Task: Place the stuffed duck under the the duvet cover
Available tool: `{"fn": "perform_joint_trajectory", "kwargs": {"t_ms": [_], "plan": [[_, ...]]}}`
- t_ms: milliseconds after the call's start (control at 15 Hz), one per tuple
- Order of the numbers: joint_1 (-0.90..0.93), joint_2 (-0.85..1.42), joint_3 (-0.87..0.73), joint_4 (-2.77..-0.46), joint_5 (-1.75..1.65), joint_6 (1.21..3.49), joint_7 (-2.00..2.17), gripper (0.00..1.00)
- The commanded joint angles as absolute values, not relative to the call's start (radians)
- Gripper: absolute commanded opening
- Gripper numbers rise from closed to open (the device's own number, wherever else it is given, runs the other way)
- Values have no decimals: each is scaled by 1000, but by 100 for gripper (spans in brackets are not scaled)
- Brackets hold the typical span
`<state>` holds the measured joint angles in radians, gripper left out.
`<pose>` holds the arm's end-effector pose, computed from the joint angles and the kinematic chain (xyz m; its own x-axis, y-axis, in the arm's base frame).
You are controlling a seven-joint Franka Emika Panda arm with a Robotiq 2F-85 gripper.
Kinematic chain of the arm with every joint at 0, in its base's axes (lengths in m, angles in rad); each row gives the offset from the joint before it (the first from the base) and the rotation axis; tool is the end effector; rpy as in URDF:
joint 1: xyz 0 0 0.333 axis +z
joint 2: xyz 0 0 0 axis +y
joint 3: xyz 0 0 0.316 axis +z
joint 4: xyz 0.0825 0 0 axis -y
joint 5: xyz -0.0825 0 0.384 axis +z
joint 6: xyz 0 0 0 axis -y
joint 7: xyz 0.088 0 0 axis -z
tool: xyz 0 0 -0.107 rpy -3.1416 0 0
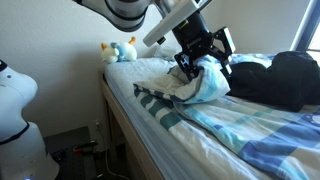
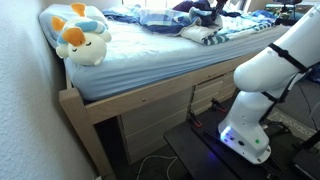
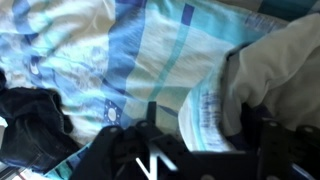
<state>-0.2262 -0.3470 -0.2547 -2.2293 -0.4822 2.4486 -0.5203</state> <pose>0.4329 -0.2411 0.5700 0.9012 0.3669 0.2307 0.1904 -0.8133 0.5498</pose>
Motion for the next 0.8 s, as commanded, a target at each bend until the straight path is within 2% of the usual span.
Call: {"fn": "perform_joint_trajectory", "kwargs": {"t_ms": [0,733], "plan": [[-198,-421,-187,-2222,-496,2379,-500,100],[59,-483,-38,-2189,-436,2370,-590,100]]}}
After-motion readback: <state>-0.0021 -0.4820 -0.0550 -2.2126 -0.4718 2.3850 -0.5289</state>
